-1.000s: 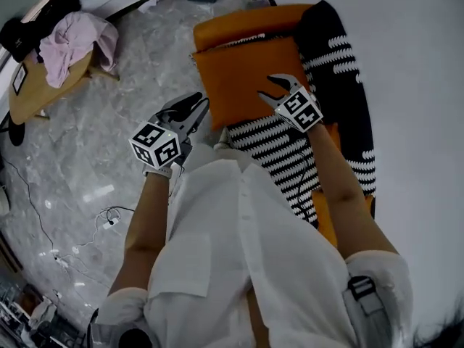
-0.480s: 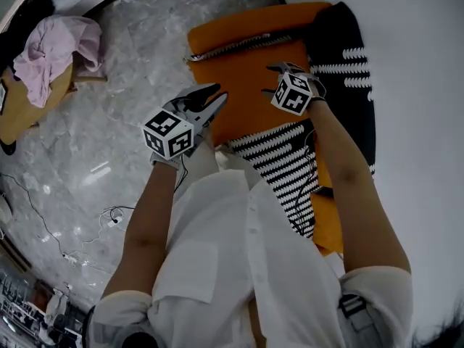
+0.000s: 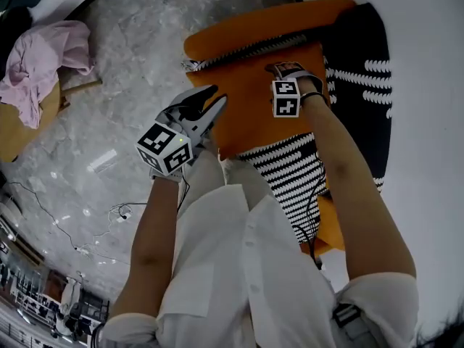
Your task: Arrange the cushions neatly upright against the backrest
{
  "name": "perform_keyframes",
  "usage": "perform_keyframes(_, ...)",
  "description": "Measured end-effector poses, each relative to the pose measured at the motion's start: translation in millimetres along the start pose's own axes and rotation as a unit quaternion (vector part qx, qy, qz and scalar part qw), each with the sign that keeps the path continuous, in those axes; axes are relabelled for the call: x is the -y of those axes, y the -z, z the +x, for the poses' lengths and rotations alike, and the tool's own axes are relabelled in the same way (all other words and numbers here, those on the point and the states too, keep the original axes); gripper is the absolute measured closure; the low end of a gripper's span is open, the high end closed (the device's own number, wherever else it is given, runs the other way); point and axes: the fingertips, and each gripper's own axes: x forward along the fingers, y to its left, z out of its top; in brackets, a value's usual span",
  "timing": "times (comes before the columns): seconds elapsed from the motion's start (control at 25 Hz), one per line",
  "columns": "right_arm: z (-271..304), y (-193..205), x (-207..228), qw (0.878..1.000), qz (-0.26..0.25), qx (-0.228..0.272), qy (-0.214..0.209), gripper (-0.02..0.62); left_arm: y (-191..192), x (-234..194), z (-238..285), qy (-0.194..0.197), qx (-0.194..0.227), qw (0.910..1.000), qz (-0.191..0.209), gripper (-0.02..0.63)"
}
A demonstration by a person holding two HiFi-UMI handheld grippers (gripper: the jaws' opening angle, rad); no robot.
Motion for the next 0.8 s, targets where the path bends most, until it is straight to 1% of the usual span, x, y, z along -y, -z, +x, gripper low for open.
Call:
perform_keyframes(0.24, 40, -3, 11, 0.999, -0.026, -0.009, -0.036, 0.129, 8, -22, 21, -0.005, -0.001, 0.9998, -0.02, 0.482)
perform_keyframes(0.4, 54, -4, 12, 0.997, -0.024, -0.02, -0.071, 0.13, 9, -34, 28, -0.008, 0.002, 0.9996, -0.028, 0.48)
perform_keyframes(0.52, 55, -8, 13, 0.996, -0.018, -0.018, -0.08, 0.142, 11, -39, 27, -0.01, 0.002, 0.9994, -0.033, 0.48)
perform_keyframes(0.6, 53, -10, 10, 0.997, -0.011, -0.015, -0.08, 0.19, 12, -39, 26, -0.012, 0.001, 0.9993, -0.035, 0.48)
perform_keyframes(0.8, 49, -12, 0, 0.998, 0.009, -0.028, -0.055, 0.384, 15, -28, 25, -0.006, -0.004, 0.9994, -0.033, 0.48)
